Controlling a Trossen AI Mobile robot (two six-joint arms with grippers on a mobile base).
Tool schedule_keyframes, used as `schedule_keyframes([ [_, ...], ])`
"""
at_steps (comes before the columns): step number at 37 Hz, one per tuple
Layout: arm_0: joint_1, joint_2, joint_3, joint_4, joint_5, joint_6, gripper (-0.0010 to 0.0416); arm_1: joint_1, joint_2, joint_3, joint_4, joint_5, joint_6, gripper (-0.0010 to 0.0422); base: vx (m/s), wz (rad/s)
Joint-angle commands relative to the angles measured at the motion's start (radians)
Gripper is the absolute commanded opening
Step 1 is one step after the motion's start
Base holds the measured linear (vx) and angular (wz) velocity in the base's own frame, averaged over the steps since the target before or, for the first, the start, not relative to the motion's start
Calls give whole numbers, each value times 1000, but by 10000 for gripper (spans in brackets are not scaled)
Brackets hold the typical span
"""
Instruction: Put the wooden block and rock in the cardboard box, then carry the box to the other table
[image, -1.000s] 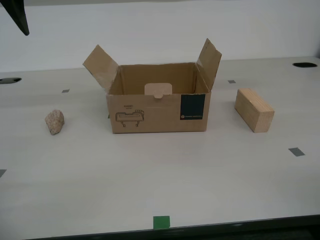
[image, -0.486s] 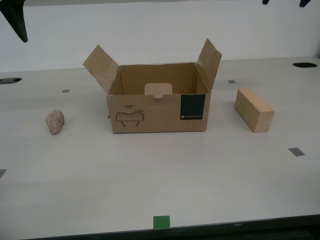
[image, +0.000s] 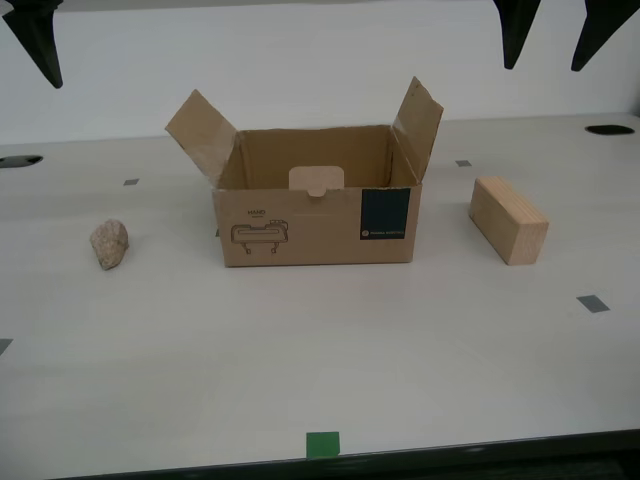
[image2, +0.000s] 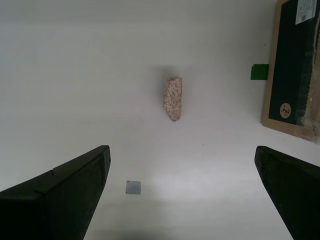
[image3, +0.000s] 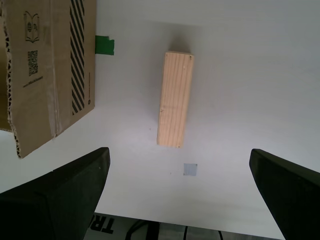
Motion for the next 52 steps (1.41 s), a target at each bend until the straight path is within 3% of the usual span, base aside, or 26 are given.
schedule_keyframes([
  [1,2,9,0,19,5,-2,390,0,0,-34,32,-2,-2,396,0,0],
  [24,2,26,-20,61,4,11,390,0,0,-192,206,-1,-28,396,0,0],
  [39,3,26,-275,227,-14,8,390,0,7,-198,230,-1,-24,396,0,0],
  [52,4,26,-410,394,-40,8,390,0,212,-194,260,-1,6,396,0,0],
])
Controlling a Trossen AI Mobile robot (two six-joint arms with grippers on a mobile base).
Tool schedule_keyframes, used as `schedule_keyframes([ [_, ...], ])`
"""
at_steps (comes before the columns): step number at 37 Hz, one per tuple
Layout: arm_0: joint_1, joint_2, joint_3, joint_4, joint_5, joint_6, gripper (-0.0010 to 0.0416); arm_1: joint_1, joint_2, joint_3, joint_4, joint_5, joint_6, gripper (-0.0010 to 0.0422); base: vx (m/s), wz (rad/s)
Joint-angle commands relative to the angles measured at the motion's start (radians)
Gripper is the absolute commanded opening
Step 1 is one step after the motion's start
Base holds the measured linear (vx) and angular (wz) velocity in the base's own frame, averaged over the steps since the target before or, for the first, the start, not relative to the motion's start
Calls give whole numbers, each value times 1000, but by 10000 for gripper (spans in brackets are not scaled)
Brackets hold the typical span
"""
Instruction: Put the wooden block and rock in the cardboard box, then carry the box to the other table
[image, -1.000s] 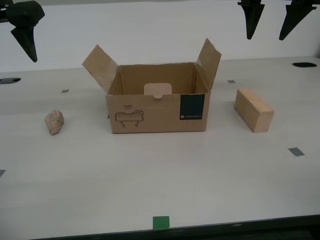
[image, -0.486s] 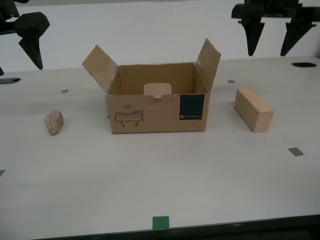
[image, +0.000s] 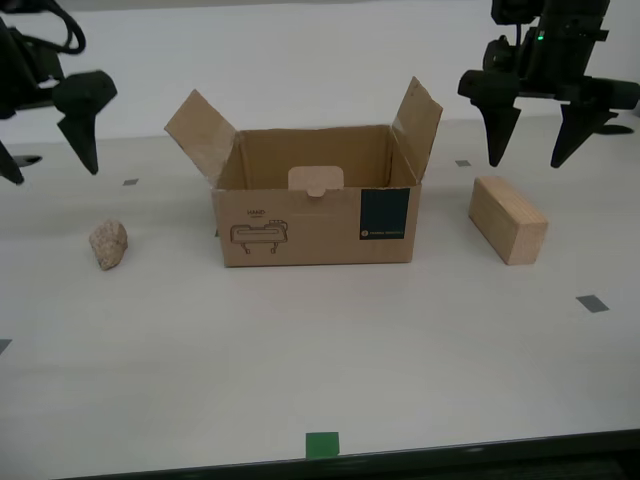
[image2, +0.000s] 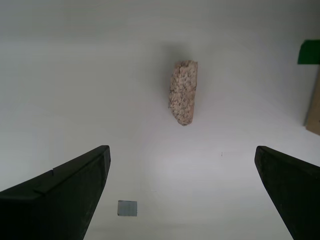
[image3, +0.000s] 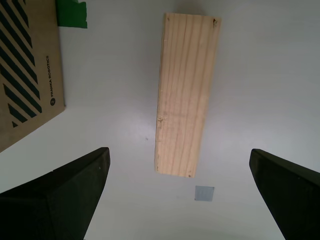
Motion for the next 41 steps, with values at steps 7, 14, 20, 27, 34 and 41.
schedule_keyframes([
  [7,2,0,-59,108,-5,-1,390,0,85,-1,75,-1,6,396,0,0],
  [14,2,0,-90,127,-5,0,390,0,84,-4,106,-1,6,396,0,0],
  [20,2,0,-119,175,-5,3,390,0,108,-5,129,-1,6,396,0,0],
  [27,4,0,-129,228,-5,6,390,0,151,-8,125,-1,8,396,0,0],
  [34,5,0,-132,229,-5,26,390,0,151,-23,132,-1,8,396,0,0],
  [41,6,0,-132,263,-5,26,390,0,150,-26,134,-1,7,396,0,0],
])
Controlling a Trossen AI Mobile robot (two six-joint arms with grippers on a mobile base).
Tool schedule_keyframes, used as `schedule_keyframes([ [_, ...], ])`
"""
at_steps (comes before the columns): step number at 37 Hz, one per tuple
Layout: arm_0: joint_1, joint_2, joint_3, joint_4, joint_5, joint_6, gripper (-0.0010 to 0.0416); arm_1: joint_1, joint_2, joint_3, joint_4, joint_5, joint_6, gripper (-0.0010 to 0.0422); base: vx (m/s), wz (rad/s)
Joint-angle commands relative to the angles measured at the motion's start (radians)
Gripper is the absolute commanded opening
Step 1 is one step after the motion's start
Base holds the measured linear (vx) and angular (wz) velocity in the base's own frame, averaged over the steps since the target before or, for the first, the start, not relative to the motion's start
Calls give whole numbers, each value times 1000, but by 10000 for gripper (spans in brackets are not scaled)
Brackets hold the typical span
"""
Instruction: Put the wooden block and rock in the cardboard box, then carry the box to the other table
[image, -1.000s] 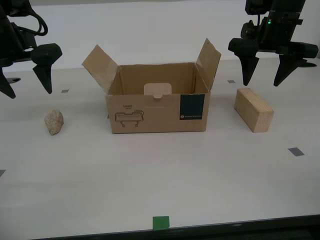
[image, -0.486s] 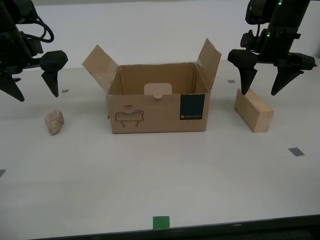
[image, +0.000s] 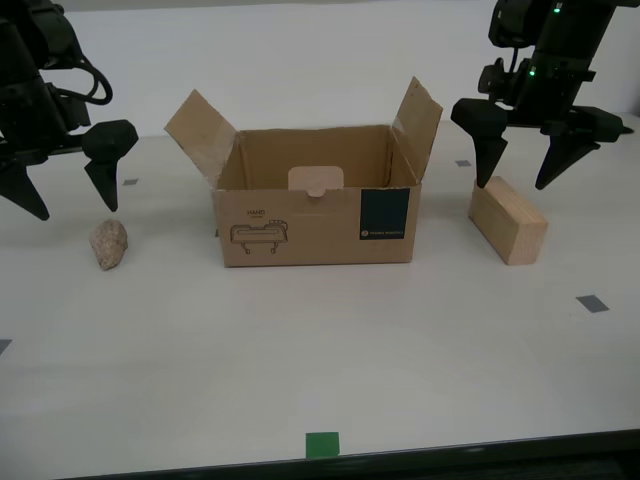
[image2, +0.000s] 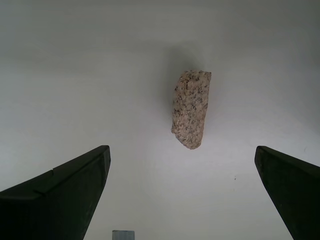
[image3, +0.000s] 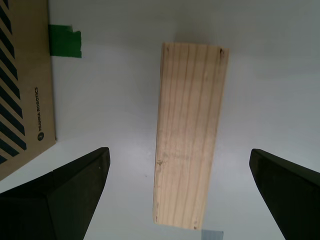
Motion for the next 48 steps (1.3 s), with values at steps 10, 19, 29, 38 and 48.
schedule_keyframes([
  [10,2,0,-3,29,-3,3,392,0,0,-11,-7,0,2,396,0,0],
  [19,11,0,-98,80,-3,3,392,0,0,-11,-8,0,1,396,0,0],
  [29,14,0,-164,194,-2,2,392,0,0,-11,8,0,-2,396,0,0],
  [38,15,0,-156,301,-2,10,392,0,0,-11,45,0,-6,396,0,0],
  [48,15,0,-219,320,-2,9,392,0,0,-13,64,0,-6,396,0,0],
])
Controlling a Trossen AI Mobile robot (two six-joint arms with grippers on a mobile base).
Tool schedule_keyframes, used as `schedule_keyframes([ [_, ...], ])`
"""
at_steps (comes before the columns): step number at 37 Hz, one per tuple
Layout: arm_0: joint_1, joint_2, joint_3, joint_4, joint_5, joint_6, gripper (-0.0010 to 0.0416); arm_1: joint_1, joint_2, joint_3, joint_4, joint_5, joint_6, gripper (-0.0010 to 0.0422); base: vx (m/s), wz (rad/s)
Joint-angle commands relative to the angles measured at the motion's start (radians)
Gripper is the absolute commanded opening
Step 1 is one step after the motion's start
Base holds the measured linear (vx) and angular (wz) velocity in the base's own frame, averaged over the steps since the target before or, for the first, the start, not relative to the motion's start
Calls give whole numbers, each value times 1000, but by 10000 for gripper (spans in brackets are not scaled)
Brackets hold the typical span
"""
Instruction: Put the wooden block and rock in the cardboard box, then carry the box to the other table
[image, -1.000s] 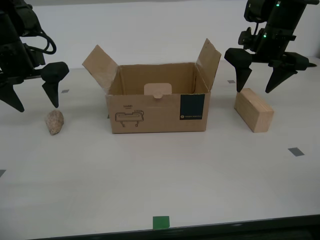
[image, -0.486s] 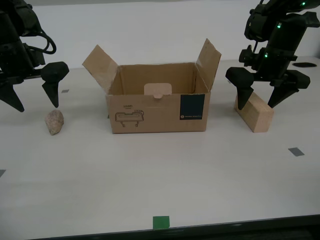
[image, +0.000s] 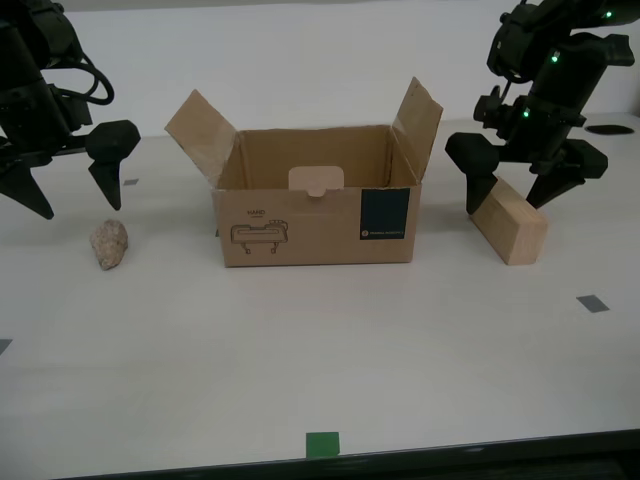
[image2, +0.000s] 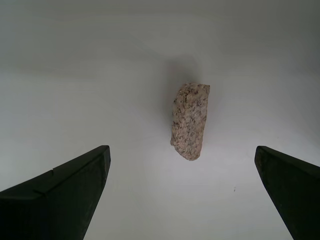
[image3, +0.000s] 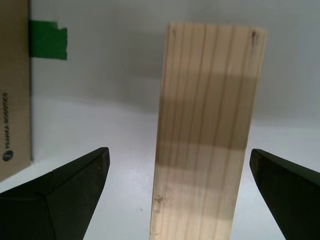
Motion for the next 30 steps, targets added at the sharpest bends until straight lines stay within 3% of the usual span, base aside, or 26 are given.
schedule_keyframes([
  [1,0,0,-20,19,-2,3,391,0,0,-4,26,0,-1,396,0,0],
  [23,0,0,-25,72,-2,3,392,0,0,-208,385,-1,-42,396,0,0],
  [30,2,0,-25,93,-2,4,392,-3,0,-220,419,-67,-63,396,0,0],
])
